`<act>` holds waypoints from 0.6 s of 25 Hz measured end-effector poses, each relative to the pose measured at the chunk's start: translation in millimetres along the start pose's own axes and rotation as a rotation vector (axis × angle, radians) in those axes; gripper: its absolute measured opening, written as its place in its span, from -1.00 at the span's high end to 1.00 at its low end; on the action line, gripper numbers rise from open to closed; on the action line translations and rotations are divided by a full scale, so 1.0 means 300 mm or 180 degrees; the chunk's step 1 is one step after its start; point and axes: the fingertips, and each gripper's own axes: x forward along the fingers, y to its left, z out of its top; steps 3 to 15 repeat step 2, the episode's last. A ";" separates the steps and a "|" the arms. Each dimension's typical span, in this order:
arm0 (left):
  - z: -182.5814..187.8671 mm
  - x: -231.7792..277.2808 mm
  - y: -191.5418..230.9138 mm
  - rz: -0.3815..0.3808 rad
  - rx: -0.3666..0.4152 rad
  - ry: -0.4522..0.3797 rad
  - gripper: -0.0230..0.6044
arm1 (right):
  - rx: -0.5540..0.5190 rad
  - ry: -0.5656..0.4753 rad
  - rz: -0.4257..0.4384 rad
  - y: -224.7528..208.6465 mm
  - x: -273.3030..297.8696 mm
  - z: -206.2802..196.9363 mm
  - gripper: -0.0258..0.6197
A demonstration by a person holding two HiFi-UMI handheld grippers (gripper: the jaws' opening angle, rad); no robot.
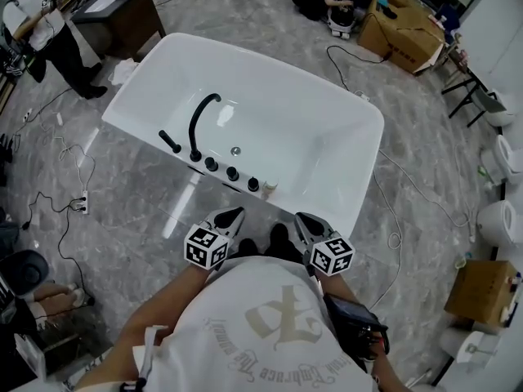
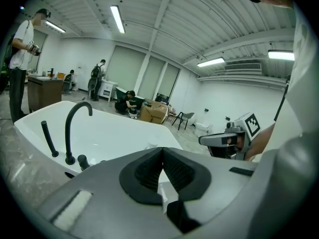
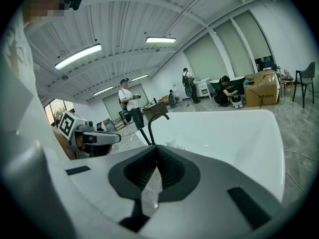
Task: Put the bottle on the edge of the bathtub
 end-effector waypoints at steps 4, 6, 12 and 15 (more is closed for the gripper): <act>-0.013 0.003 -0.008 -0.0036 -0.0049 0.0046 0.91 | 0.0042 -0.0006 -0.0045 -0.006 -0.012 -0.008 0.90; -0.013 0.003 -0.008 -0.0036 -0.0049 0.0046 0.91 | 0.0042 -0.0006 -0.0045 -0.006 -0.012 -0.008 0.90; -0.013 0.003 -0.008 -0.0036 -0.0049 0.0046 0.91 | 0.0042 -0.0006 -0.0045 -0.006 -0.012 -0.008 0.90; -0.013 0.003 -0.008 -0.0036 -0.0049 0.0046 0.91 | 0.0042 -0.0006 -0.0045 -0.006 -0.012 -0.008 0.90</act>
